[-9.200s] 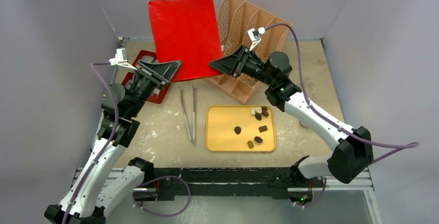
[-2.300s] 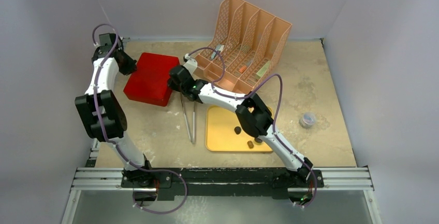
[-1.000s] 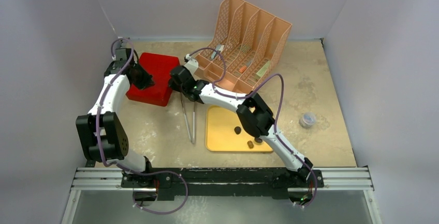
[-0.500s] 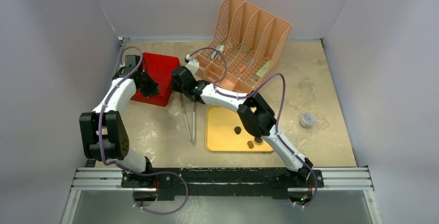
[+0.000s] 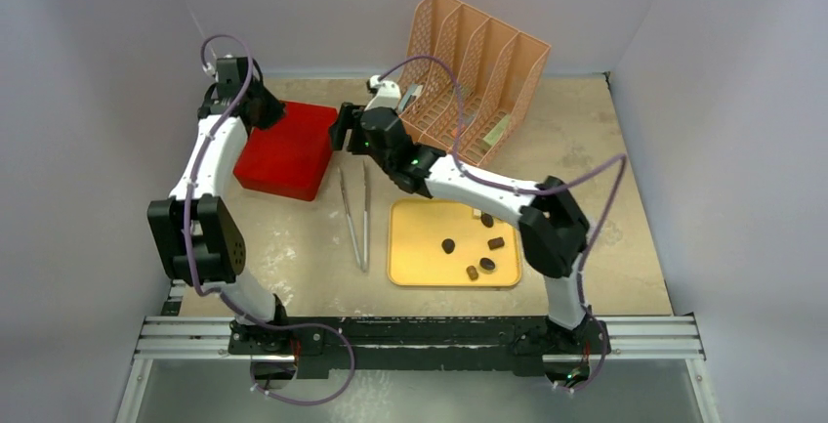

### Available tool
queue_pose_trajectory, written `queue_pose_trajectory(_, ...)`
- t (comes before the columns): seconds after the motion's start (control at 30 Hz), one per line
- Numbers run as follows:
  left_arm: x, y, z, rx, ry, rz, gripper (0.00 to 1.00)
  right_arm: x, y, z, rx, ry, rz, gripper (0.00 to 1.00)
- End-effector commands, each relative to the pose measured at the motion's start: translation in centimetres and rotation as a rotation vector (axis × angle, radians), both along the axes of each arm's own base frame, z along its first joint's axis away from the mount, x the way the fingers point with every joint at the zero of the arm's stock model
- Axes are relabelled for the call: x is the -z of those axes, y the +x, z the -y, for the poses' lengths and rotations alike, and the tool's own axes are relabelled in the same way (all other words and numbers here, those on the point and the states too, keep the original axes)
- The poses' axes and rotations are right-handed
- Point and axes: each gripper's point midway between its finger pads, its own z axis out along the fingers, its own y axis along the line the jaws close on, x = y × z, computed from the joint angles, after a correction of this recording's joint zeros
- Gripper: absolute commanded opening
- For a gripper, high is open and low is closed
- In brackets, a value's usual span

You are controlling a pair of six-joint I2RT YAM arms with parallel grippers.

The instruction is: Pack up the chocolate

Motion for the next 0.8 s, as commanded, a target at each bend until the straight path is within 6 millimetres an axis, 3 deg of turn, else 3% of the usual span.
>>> queue_pose_trajectory(0.0, -1.9, 4.7, -0.6, -0.022, 0.036, 0.104, 0.00, -8.2, -1.3, 3.4, -0.003, 0.047, 0.211, 0.79)
queue_pose_trajectory(0.13, 0.1, 7.0, 0.7, 0.020, 0.015, 0.097, 0.00, -8.4, -3.1, 6.3, 0.003, 0.041, 0.234, 0.98)
queue_pose_trajectory(0.3, 3.3, 9.3, 4.1, 0.128, -0.037, 0.081, 0.00, -7.7, -4.5, 8.1, 0.003, 0.024, 0.226, 0.99)
queue_pose_trajectory(0.37, 3.5, 10.1, 5.2, 0.161, -0.051, 0.100, 0.00, -7.2, -4.7, 8.5, 0.005, 0.013, 0.218, 0.99)
queue_pose_trajectory(0.63, 3.4, 11.1, 6.0, 0.173, -0.049, 0.128, 0.00, -6.1, -5.5, 9.7, 0.006, -0.013, 0.206, 0.99)
queue_pose_trajectory(0.7, 4.6, 10.8, 6.3, 0.169, -0.030, 0.097, 0.00, -5.8, -5.4, 9.8, 0.009, -0.018, 0.201, 0.99)
queue_pose_trajectory(0.77, 7.2, 10.1, 6.2, 0.163, -0.005, 0.043, 0.00, -5.7, -5.5, 9.7, 0.003, -0.016, 0.196, 0.99)
